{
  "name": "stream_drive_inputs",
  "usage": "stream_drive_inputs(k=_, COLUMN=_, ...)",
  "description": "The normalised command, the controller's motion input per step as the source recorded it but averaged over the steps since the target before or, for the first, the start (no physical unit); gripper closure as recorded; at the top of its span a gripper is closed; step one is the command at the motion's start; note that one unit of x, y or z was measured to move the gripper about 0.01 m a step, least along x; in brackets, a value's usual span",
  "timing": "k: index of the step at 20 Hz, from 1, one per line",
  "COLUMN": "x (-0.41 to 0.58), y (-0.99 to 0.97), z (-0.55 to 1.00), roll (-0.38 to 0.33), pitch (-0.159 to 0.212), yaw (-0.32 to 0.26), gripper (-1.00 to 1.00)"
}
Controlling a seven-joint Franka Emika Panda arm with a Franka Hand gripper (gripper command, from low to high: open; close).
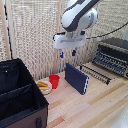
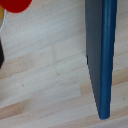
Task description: Gently maneuver your gripper in the book's direction. Confidently hold the book by angling your gripper properly. Relocate the book to the caddy. Pinpoint the back pocket of the caddy and set the book down inside it.
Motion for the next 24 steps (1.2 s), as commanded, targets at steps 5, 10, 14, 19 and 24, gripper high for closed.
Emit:
stream_drive_inputs(k=5, x=0.150, y=-0.33, z=-0.25, roll=-0.016, pitch=0.000, yaw=0.140, gripper=-1.00)
stream_drive_inputs(k=10, x=0.094, y=-0.46, z=-0.22, roll=0.000, pitch=0.000, yaw=0.140, gripper=-1.00)
stream_drive_inputs(k=14, x=0.038, y=-0.41, z=-0.19, roll=0.000, pitch=0.000, yaw=0.111, gripper=-1.00)
stream_drive_inputs(k=19, x=0.000, y=-0.22, z=-0.23, roll=0.000, pitch=0.000, yaw=-0.003, gripper=-1.00)
stream_drive_inputs(k=24, x=0.052, y=-0.13, z=-0.31, roll=-0.007, pitch=0.000, yaw=-0.008, gripper=-1.00)
